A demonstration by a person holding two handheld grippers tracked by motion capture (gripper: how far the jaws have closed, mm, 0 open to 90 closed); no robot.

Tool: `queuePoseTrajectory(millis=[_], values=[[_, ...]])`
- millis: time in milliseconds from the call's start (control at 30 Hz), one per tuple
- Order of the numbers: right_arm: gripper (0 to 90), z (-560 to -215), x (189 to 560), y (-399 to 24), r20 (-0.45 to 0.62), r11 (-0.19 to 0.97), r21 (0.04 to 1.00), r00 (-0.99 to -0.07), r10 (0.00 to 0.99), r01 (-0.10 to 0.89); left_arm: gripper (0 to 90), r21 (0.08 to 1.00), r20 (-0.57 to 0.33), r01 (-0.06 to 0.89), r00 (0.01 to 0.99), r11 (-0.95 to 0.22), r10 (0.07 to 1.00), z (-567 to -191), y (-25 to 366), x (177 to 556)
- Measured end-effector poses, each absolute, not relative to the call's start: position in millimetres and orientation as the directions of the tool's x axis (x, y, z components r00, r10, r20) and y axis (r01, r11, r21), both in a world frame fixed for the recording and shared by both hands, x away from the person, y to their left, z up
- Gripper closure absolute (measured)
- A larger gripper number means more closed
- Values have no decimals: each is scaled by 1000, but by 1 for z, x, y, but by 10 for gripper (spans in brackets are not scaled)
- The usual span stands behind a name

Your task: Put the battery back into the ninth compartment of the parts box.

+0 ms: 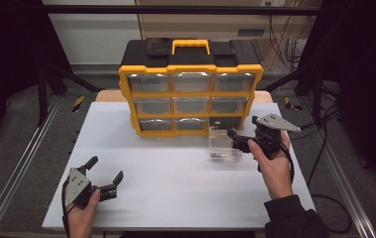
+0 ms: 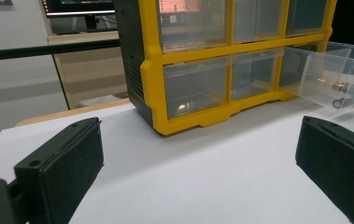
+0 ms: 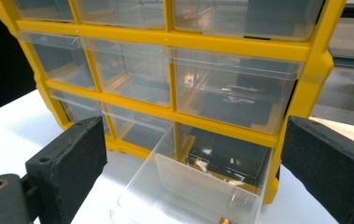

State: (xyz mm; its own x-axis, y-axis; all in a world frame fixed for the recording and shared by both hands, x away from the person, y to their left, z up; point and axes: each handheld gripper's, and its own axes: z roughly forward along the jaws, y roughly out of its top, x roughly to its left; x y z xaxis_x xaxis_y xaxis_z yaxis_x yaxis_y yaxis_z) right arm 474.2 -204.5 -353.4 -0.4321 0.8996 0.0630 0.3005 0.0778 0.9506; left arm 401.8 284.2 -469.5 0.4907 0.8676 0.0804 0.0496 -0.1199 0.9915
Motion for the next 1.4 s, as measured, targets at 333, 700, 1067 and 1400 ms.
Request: queuePoseTrajectory(millis=[333,700,1067,1400], values=[[69,-361,459,-219,57,59,963,-415,908,262,7,992,72,55,490,-113,869,-470,288,402],[41,-373,441,-232,43,60,971,-414,909,231,8,993,70,54,475,-108,877,-470,292,402],[63,-394,430,-244,64,41,971,-421,905,235,7,988,99,56,476,-143,874,-471,295,404],[45,-407,420,-253,67,35,974,-434,898,224,6,988,102,49,502,-146,859,-471,293,404]])
